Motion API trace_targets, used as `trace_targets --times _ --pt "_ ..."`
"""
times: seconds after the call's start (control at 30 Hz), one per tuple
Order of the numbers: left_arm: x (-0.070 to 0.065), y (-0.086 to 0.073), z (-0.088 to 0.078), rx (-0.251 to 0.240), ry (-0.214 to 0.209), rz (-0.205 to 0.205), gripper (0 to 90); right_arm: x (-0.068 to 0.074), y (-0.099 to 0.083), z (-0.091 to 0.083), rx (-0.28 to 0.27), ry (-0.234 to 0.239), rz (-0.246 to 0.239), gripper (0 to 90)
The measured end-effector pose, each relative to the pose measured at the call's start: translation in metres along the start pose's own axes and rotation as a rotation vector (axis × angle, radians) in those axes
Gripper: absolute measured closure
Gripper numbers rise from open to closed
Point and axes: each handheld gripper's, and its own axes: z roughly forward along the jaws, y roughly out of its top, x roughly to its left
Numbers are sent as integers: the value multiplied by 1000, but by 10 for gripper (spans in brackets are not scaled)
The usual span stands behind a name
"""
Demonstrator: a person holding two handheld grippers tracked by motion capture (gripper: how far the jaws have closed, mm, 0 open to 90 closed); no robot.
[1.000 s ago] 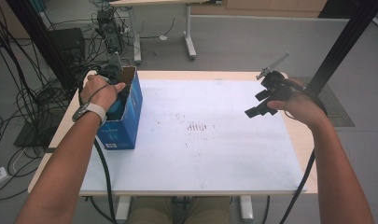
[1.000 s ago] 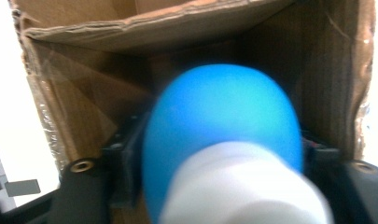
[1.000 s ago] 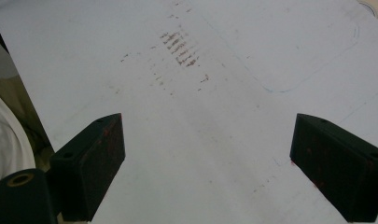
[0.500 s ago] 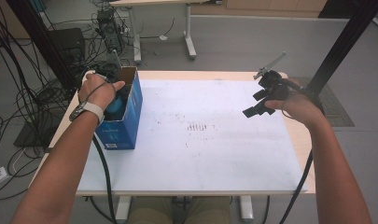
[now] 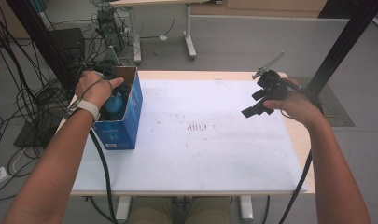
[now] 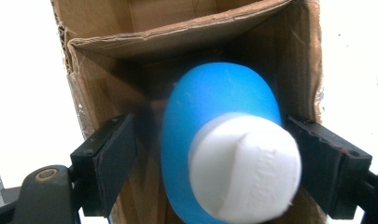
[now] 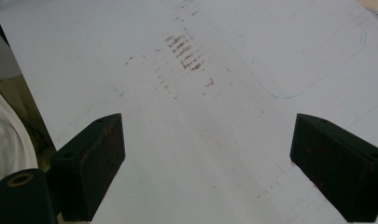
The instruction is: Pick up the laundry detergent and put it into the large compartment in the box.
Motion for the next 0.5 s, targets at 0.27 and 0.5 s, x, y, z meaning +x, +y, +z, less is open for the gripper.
trace_targets --times 0.27,0.5 --pt "-1 2 -16 -5 -1 35 69 1 0 -2 -3 -2 -3 102" --pt "-5 0 -36 -21 -17 87 61 3 0 -3 -3 -4 -1 102"
